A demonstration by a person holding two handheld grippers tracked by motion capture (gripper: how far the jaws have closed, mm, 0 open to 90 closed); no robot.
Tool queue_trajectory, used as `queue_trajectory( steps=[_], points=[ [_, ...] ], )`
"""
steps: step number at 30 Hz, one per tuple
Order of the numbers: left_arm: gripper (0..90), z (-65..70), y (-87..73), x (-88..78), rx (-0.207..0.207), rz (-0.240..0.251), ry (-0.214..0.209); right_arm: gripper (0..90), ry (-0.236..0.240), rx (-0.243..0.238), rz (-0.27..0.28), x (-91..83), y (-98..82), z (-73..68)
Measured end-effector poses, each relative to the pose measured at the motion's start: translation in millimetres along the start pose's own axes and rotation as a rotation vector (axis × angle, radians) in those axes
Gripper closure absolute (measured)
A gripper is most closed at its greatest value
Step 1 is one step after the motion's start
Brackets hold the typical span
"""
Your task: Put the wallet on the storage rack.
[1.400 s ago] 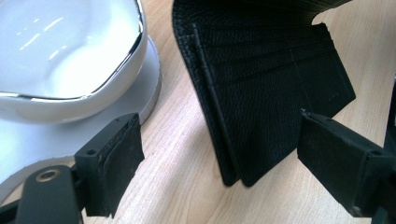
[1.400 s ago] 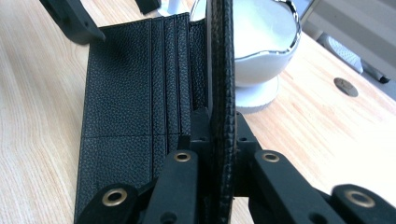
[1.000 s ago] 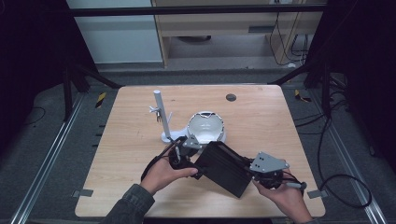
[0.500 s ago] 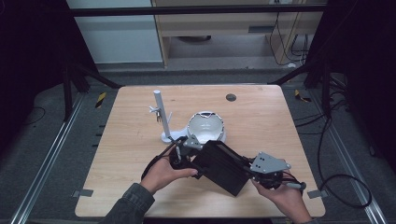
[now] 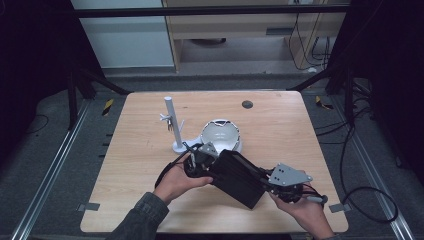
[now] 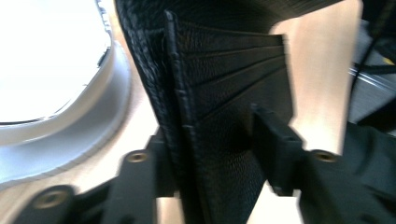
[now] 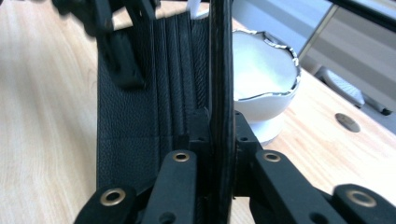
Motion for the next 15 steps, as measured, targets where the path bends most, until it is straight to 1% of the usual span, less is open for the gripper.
queue_trajectory(
  steps=[1,2,3,4,5,6,7,8,9,10,13,14,15],
  points=[
    [67.9,3.1,2.2,-3.2,0.001,0.012,-0.027,80.8,0.003,-0.005,-0.007,0.6,-1.5,-0.2],
    [73.9,7.9,5.5,-6.7,0.002,0.034,-0.049,79.4,0.012,-0.004,-0.011,1.1,-3.2,-0.4],
    [75.9,10.3,7.3,-8.1,0.018,0.027,-0.034,78.0,0.024,0.001,-0.011,1.9,-5.1,-0.6],
    [76.1,13.7,9.6,-9.1,0.037,0.006,-0.005,77.2,0.029,0.005,-0.012,2.3,-6.0,-1.1],
    [76.7,16.2,11.9,-10.1,0.038,0.002,0.003,75.6,0.035,0.005,-0.011,2.9,-6.8,-1.8],
    [78.0,18.1,14.7,-11.7,0.024,0.013,0.005,73.2,0.04,0.004,-0.01,3.3,-7.0,-2.8],
    [79.5,18.8,16.2,-12.9,0.02,0.015,0.006,69.5,0.045,-0.001,-0.011,3.8,-7.1,-3.9],
    [80.1,19.7,18.8,-15.1,0.02,0.017,0.009,65.3,0.05,0.0,-0.014,4.1,-7.1,-4.9],
    [80.4,20.1,20.9,-17.0,0.017,0.018,0.02,59.7,0.051,0.003,-0.02,5.0,-7.7,-5.9],
    [80.5,20.3,22.9,-19.3,0.016,0.018,0.03,53.2,0.061,0.013,-0.028,6.2,-8.7,-6.8],
    [80.7,19.6,28.4,-27.4,0.016,0.011,0.067,35.4,0.085,0.032,-0.077,13.1,-15.2,-9.8],
    [80.8,18.8,29.9,-30.7,0.02,0.003,0.077,29.2,0.098,0.043,-0.094,15.8,-17.9,-11.2],
    [80.8,18.1,31.0,-32.8,0.019,0.002,0.088,23.4,0.09,0.043,-0.1,17.8,-20.4,-12.7]
  ],
)
Point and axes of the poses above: each handheld gripper's, and its own axes: x roughly forward along the jaws, y roughly out of its top, z roughly to its right, the point moved 3 cm from there along x, roughly forward along the jaws, and after that the axes turned 4 degrees about -z, right-handed, at the moved point
